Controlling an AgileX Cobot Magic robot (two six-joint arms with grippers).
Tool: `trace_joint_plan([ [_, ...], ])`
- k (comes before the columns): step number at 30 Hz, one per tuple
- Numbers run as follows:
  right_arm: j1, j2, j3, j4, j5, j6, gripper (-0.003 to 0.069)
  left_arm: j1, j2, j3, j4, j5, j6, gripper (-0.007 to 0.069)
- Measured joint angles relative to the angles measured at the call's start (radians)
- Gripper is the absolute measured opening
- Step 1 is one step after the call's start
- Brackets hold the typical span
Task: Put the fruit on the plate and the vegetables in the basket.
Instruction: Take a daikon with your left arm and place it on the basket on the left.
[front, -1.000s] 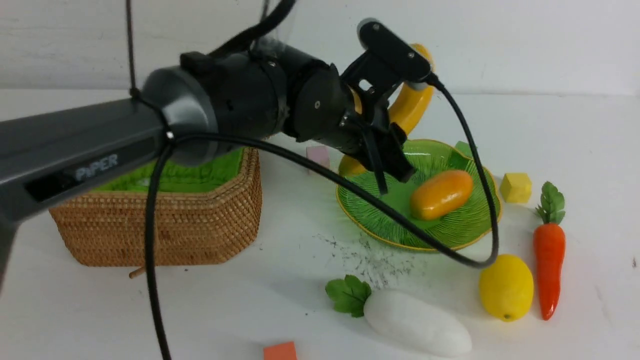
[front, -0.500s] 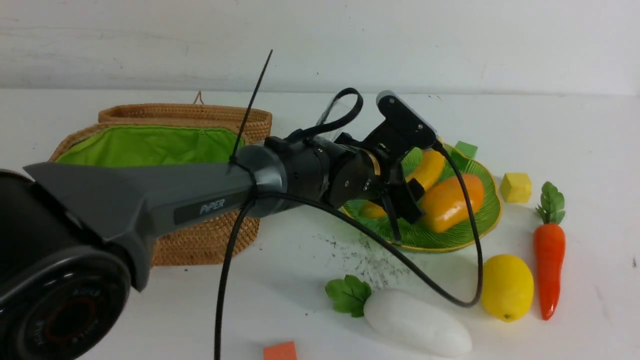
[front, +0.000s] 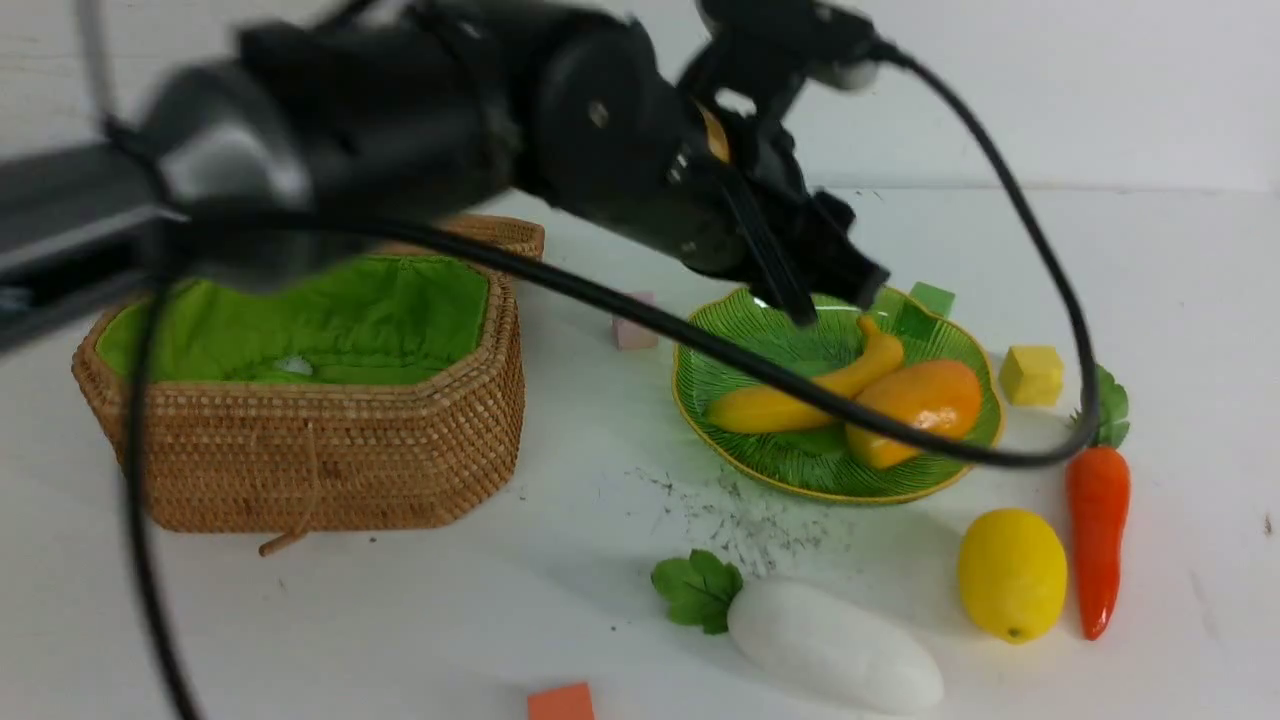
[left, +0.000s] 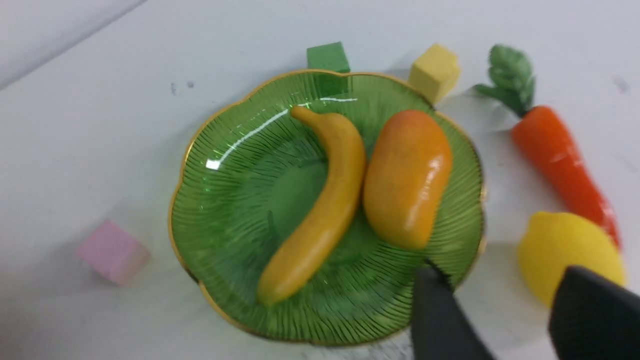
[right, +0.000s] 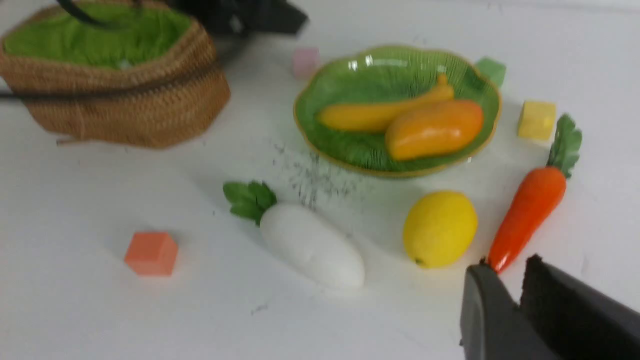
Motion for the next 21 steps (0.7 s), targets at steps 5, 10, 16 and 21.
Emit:
trace_joint_plan([
  [5,0.0,0.18,-0.044,0.032,0.053,-0.044,0.0118,0.0,-0.215,0.066,0.021,0.151,-0.053,-0.0013],
  [10,0.047,0.379,-0.113,0.128,0.075,-0.125,0.0114,0.0,-0.481,0.315,0.01,0.168,-0.083,-0.0013],
  [16,0.208,0.648,-0.171,0.147,0.015,-0.26,0.0074,0.0,-0.794,0.674,-0.032,0.082,-0.099,-0.0013],
  [21,0.302,0.897,-0.172,0.087,-0.119,-0.359,0.0127,0.0,-0.952,0.829,-0.039,0.047,-0.103,-0.0013],
])
